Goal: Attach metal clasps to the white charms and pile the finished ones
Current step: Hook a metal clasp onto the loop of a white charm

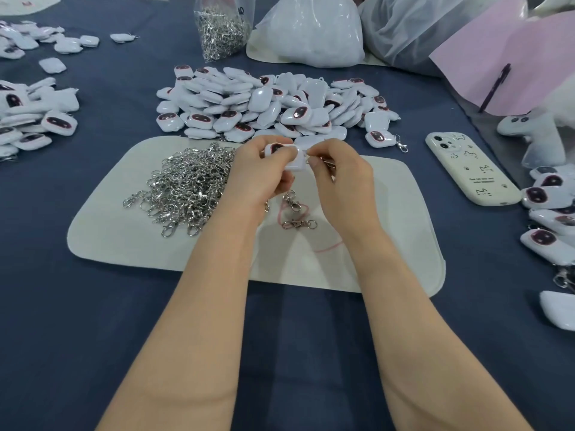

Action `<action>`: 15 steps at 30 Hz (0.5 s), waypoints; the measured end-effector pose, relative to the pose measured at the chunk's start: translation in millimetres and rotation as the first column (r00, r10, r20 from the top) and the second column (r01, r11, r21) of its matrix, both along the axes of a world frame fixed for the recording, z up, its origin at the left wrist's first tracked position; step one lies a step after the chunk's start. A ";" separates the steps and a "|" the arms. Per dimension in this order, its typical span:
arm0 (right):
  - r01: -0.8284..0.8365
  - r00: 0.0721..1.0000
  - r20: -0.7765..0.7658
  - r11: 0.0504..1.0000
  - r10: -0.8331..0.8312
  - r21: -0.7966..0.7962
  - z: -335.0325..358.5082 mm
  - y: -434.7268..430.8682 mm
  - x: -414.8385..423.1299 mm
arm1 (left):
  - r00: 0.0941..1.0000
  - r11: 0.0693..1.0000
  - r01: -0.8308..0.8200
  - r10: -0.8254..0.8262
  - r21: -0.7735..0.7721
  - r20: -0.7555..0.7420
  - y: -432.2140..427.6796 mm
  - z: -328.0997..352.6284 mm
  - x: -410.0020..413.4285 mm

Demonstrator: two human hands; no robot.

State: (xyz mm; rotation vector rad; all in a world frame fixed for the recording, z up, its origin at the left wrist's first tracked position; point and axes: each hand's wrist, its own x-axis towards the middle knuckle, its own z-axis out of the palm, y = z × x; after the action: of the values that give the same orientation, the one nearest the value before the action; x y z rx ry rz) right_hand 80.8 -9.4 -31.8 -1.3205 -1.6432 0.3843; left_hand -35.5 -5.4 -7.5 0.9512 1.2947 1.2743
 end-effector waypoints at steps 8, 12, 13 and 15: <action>0.021 0.997 -0.075 0.986 -0.034 -0.166 -4.0 3.8 1.7 | 0.898 0.984 0.079 -0.001 -0.159 0.440 1.6 -2.7 4.1; -0.016 0.996 -0.084 0.979 -0.001 -0.205 -3.0 4.6 0.7 | 0.857 0.978 0.078 0.033 -0.194 0.514 1.8 -3.9 1.4; -0.019 0.992 -0.128 0.980 -0.006 -0.197 -1.9 4.4 0.4 | 0.857 0.977 0.079 0.034 -0.197 0.514 2.0 -3.7 1.4; -0.029 0.980 -0.197 0.983 -0.007 -0.179 -0.5 4.1 -0.3 | 0.857 0.975 0.088 0.030 -0.203 0.515 1.7 -2.9 2.2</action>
State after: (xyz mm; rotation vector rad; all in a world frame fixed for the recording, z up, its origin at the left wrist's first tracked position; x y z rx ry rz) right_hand 80.5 -5.3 -32.3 -1.3599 -1.4774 0.6639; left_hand -33.3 -3.7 -10.5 0.4212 0.9617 1.2227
